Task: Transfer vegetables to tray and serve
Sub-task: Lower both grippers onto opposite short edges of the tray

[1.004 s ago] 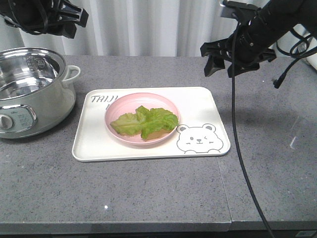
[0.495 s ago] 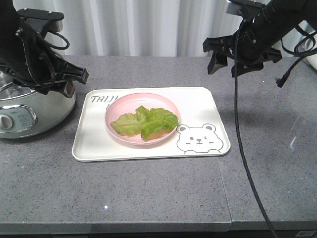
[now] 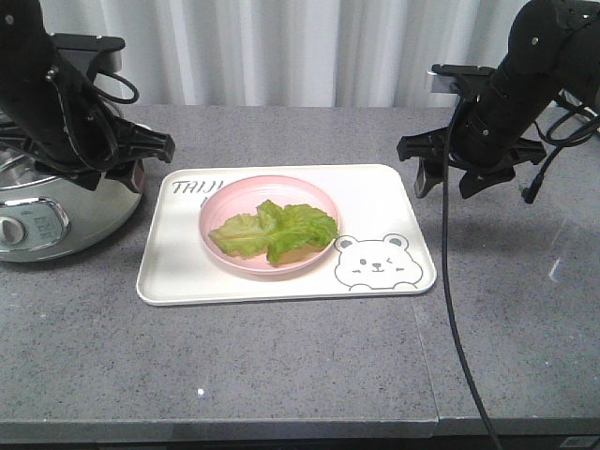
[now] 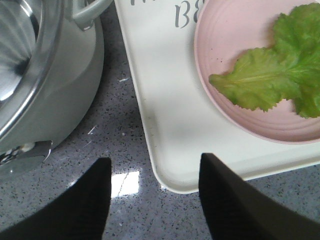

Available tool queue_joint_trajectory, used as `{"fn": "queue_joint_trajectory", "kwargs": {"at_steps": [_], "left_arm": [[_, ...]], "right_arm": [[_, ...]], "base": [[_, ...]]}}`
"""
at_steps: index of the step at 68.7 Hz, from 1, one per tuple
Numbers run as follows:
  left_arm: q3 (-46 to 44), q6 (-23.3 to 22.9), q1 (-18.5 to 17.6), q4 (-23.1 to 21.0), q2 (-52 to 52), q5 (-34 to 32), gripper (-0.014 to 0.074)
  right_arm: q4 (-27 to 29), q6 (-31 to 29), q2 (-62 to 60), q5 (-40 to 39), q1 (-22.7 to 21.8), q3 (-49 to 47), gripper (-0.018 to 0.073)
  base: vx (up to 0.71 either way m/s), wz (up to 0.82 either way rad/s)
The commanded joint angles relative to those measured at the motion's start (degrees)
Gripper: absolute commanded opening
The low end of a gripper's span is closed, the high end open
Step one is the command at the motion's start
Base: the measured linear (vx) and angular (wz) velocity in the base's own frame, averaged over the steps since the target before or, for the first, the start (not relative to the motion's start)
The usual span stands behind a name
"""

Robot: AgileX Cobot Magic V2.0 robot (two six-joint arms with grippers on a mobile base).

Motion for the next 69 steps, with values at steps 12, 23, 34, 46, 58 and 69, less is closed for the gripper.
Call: {"fn": "queue_joint_trajectory", "kwargs": {"at_steps": [12,23,34,46,58,69], "left_arm": [[-1.01,-1.25,0.00,-0.25,-0.78,0.09,0.0375],[-1.01,-1.25,0.00,0.36,-0.73,0.09,0.0375],[-1.01,-1.17,0.00,0.18,-0.41,0.09,0.0375],[-1.01,-1.11,0.00,0.18,0.93,0.09,0.0375],[2.11,-1.11,0.00,1.26,2.13,0.03,0.0375],[6.74,-1.11,0.00,1.31,2.51,-1.48,0.0375]], "right_arm": [[0.32,-0.59,-3.20,1.68,-0.35,-1.45,0.0442],[2.05,-0.65,-1.98,2.09,-0.35,-1.45,0.0442],[3.65,-1.00,-0.99,1.86,-0.35,-1.30,0.0442],[1.10,0.06,-0.99,2.08,-0.86,-1.30,0.0442],[1.29,-0.56,-0.99,1.75,-1.01,-1.30,0.0442],[1.78,-0.56,-0.44,2.05,-1.01,-1.30,0.0442]], "base": [[0.00,0.00],[0.00,0.00],[0.00,0.00],[0.00,0.00],[0.00,0.00],[0.00,0.00]]}}
